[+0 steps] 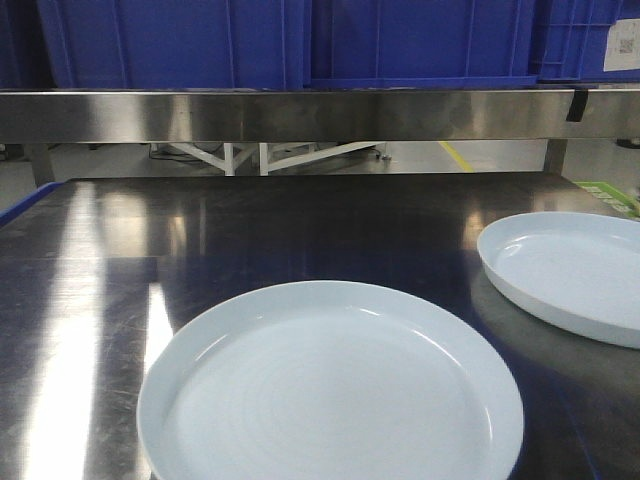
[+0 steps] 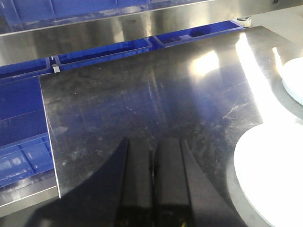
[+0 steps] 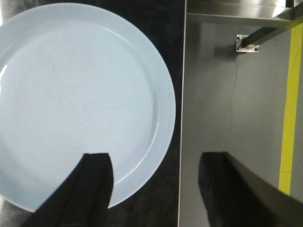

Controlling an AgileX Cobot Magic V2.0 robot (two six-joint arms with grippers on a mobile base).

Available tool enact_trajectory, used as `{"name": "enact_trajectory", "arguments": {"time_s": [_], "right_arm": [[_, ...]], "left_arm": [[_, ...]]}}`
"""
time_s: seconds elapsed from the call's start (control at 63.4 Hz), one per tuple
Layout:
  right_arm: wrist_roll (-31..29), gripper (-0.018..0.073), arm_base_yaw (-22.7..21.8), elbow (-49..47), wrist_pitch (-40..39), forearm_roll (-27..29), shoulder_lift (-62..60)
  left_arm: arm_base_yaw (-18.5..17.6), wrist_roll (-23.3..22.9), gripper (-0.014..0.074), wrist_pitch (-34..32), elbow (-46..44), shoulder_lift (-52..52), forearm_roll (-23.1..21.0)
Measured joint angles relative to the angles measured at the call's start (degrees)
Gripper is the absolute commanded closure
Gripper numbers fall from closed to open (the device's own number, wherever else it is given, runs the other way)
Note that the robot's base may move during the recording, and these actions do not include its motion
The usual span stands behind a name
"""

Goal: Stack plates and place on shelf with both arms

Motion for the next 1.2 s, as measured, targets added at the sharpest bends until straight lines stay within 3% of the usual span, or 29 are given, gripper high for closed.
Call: {"name": "enact_trajectory", "arguments": {"time_s": [0.678,0.789,1.057,1.199], "right_arm": [[0.0,0.0055,-2.31,-0.22,-7.87,-0.13,16.45],[0.0,0.0134,-2.31,-0.25,-8.54,-0.13,17.88],[0.0,0.0517,-2.42,-0.73,-9.63,-0.4,18.64],[0.04,0.0503,-2.42,-0.86,-9.63,-0.4,18.53]], "left_arm": [[0.0,0.0,0.0511,0.0,0.0,0.0,0.0],[0.0,0.0,0.0511,0.0,0.0,0.0,0.0],[0.0,0.0,0.0511,0.0,0.0,0.0,0.0],[0.0,0.0,0.0511,0.0,0.0,0.0,0.0]]}}
